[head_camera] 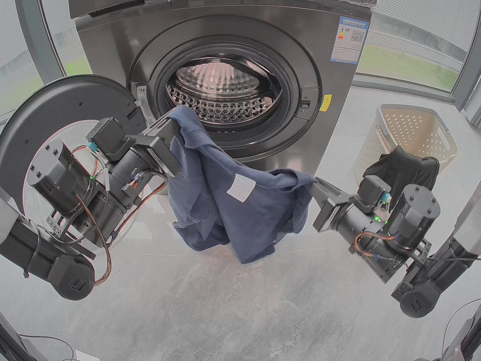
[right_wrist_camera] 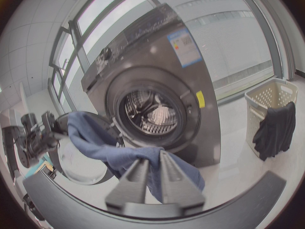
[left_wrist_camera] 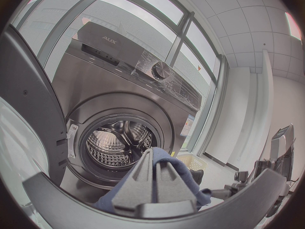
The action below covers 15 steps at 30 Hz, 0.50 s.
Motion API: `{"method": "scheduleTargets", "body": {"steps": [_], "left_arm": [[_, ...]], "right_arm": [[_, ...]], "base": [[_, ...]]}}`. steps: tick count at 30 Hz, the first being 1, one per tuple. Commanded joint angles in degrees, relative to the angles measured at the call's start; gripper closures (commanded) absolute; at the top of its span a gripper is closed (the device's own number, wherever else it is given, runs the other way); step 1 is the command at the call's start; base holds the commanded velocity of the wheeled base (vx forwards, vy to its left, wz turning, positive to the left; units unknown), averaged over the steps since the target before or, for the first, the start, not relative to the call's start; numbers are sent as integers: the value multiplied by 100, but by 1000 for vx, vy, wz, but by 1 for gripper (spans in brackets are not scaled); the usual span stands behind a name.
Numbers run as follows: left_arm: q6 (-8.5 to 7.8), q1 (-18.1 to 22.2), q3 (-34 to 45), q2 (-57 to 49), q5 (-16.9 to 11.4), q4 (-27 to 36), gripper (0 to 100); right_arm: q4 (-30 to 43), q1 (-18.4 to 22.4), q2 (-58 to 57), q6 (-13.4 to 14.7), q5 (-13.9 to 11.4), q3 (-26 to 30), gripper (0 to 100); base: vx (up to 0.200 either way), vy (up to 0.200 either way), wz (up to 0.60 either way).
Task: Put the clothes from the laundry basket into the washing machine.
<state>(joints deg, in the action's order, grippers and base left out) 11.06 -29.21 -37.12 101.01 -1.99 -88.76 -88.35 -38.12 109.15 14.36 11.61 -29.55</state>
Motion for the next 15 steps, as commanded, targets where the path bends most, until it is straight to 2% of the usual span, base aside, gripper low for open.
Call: {"method": "scheduleTargets", "body": {"steps": [1,4,9,15], "left_arm": [[2,-41,-23,15,-3,-1,100],[2,-120,-15,6,5,-10,100],[-7,-287,12,-117,-12,-10,100],[2,-481,135,-301,-109,-10,100]], "right_arm": [[2,-143,449,5,-9,450,0],[2,-205,783,-47,-18,767,0],[2,-222,1187,-109,-27,617,0],[2,-389,1846,-206,-97,-262,0]], "base": [[0,0,0],[0,0,0],[0,0,0],[0,0,0]]}}
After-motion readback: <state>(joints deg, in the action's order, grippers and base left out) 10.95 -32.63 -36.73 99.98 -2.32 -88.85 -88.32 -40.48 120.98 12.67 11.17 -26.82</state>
